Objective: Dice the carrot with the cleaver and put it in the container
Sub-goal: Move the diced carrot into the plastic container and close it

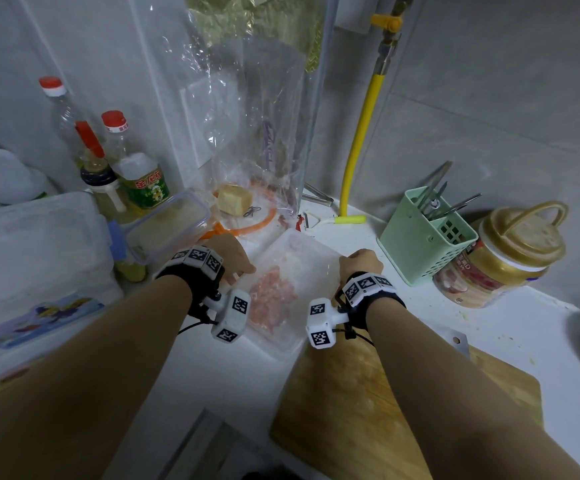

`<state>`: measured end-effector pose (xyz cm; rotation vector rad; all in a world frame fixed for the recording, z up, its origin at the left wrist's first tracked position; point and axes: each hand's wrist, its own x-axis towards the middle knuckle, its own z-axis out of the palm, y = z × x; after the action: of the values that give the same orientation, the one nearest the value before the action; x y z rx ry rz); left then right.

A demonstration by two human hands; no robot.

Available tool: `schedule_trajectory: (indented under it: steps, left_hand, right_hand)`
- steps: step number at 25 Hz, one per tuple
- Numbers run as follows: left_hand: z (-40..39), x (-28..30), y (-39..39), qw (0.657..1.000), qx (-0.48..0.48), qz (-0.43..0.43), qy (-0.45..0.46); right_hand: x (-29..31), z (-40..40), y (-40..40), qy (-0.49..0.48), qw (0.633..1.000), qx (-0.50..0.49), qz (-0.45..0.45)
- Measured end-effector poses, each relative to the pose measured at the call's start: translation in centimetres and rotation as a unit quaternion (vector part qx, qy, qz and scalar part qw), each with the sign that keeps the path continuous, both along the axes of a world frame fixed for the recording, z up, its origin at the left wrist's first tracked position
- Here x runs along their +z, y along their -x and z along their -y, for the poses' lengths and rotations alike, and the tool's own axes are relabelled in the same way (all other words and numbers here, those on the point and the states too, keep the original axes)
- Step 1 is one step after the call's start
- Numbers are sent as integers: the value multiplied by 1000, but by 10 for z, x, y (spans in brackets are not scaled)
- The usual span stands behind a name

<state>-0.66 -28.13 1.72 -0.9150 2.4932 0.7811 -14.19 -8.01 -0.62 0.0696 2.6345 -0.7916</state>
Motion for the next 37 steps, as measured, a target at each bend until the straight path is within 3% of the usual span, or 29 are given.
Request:
schedule_trajectory:
  steps: [14, 20, 24, 26, 28, 30, 33, 35, 37]
  left_hand:
    - [8, -18, 11, 998, 22, 45, -46]
    - [1, -30, 14, 999, 11, 33, 28]
    - [8, -41, 15, 1000, -5, 18, 0]
    - [15, -44, 6, 1000, 25, 3, -2]
    - [23, -40, -8, 998, 21, 51, 4]
    - [36, -41, -24, 993, 10, 102, -61]
    - [44, -54, -35, 985, -1, 133, -112]
    - [43, -62, -35, 995, -43, 93, -21]
    - [45, -71, -30, 995, -56, 70, 39]
  right_hand:
    - [-9, -5, 7, -7, 999, -7, 45]
    - [-10, -2, 16, 30, 993, -48, 105]
    - [-4, -5, 9, 65, 994, -31, 88]
    - [-7, -11, -3, 25, 995, 17, 96]
    - [-11, -17, -12, 19, 989, 45, 139]
    - [-9, -18, -21, 78, 974, 28, 213]
    - [-6, -20, -29, 71, 947, 101, 296]
    - [-5, -16, -34, 24, 939, 167, 300]
    - [-5, -11, -40, 25, 948, 172, 265]
